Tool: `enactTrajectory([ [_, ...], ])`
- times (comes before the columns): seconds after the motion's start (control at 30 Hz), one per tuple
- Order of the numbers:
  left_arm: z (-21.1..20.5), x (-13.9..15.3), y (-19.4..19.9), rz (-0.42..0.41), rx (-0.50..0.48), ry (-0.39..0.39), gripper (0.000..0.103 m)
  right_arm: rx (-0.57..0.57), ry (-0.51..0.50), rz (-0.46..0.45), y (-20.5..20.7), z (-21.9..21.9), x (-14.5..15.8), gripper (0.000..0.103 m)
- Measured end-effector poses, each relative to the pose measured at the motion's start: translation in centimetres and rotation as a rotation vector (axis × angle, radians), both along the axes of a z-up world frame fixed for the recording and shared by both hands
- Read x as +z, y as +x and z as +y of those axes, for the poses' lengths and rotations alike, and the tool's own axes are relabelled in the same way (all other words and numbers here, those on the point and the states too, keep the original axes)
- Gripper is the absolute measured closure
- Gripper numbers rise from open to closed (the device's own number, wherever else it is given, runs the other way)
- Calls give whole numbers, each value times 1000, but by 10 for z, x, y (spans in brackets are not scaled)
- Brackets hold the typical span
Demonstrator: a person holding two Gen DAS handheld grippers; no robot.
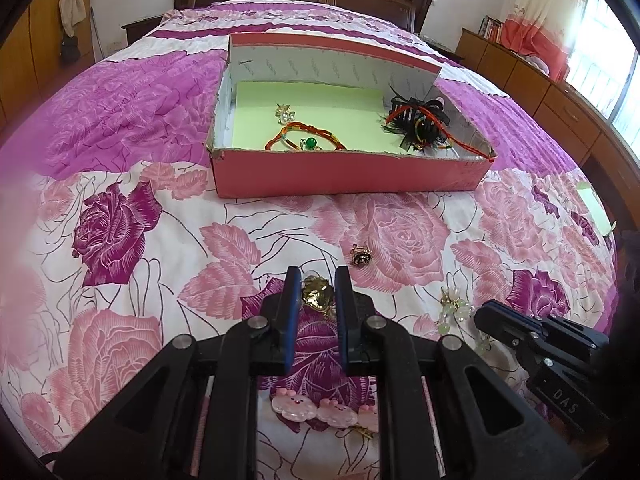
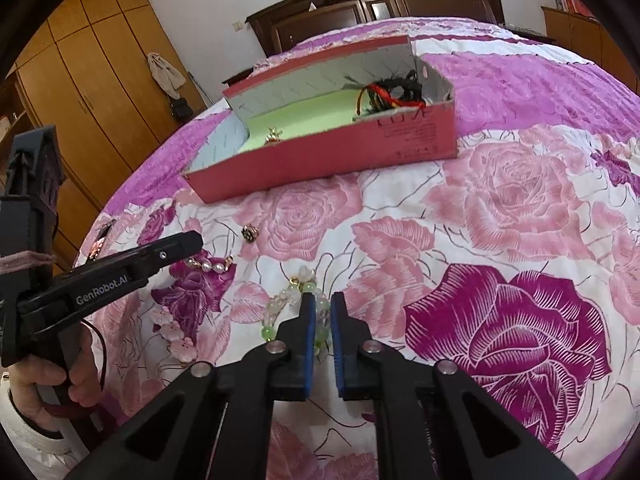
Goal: Organize jewelry
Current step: 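Grasp the gold earring with the left tool while the right tool grasps the green-bead bracelet, then lift and carry the gold earring and bead bracelet with both tools into the box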
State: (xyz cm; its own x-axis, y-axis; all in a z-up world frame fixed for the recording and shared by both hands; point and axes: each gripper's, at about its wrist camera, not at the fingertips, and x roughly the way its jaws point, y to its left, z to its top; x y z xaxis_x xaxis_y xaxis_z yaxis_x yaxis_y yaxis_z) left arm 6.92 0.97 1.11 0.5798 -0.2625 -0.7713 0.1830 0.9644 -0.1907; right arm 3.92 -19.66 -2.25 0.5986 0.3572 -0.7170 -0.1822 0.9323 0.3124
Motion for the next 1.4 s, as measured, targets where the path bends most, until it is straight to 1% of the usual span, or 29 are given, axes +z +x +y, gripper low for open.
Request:
enactTrajectory([
  [0.2,1,7,-3,-14,0,-14,95,4,18,-40,-4,-2,9,95],
  [0.57,4,26,-9,-77,8,-46,95,0,24,-133,-10,-7,29,95],
  [1.03,-5,50,-11,-165,-4,-44,95,16,-8,-253,-12,-6,54,95],
  [1.2,-6,58,-9,-209,1,-42,95,15,-27,-299,-8,-5,65,95],
  [1.4,-5,63,-3,-237,13,-49,95,20,-37,-337,-1,-2,73,95],
])
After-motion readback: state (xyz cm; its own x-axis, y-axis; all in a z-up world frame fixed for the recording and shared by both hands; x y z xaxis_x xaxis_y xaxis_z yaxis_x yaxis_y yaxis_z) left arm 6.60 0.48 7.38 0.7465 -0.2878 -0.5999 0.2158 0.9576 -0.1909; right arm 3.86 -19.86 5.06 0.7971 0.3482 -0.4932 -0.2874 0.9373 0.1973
